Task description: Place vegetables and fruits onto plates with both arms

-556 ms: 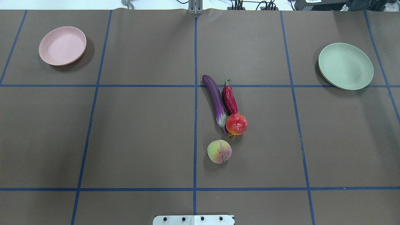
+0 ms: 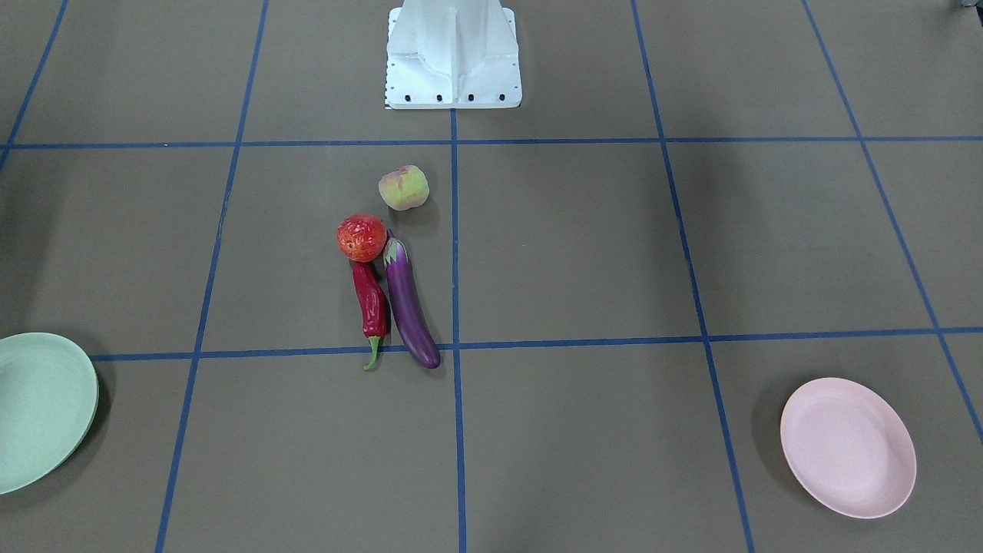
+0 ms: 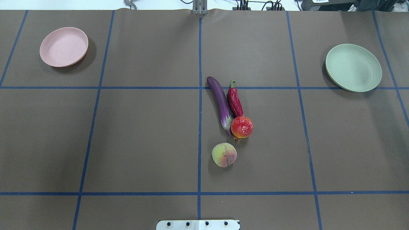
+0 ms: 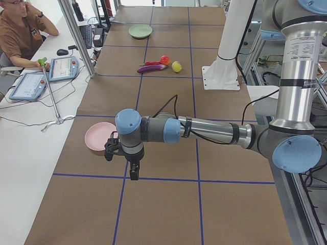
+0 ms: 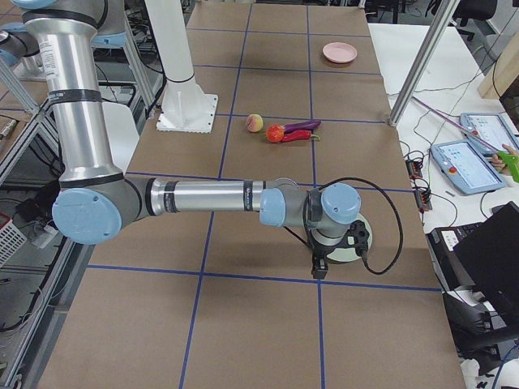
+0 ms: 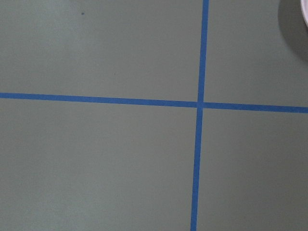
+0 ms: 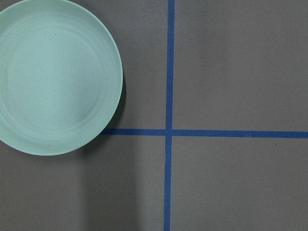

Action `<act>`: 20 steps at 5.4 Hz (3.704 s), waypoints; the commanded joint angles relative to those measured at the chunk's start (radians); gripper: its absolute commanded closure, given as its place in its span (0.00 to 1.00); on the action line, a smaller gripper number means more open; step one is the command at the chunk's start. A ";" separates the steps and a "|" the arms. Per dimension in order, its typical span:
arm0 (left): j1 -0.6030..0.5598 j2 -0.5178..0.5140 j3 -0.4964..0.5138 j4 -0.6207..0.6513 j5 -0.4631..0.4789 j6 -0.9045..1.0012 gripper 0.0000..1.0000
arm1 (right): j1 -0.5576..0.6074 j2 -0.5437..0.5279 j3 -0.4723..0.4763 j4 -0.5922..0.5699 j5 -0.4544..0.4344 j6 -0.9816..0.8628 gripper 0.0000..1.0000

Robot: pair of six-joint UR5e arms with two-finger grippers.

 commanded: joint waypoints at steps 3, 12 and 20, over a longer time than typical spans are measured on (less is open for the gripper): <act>0.089 -0.280 -0.021 0.199 -0.004 -0.008 0.00 | -0.012 0.003 0.002 0.000 0.000 0.002 0.00; 0.779 -0.896 0.266 0.070 0.125 -0.930 0.00 | -0.035 0.024 0.054 -0.002 0.005 0.006 0.00; 0.959 -1.157 0.870 -0.493 0.364 -1.381 0.01 | -0.064 0.033 0.068 -0.002 0.020 0.009 0.00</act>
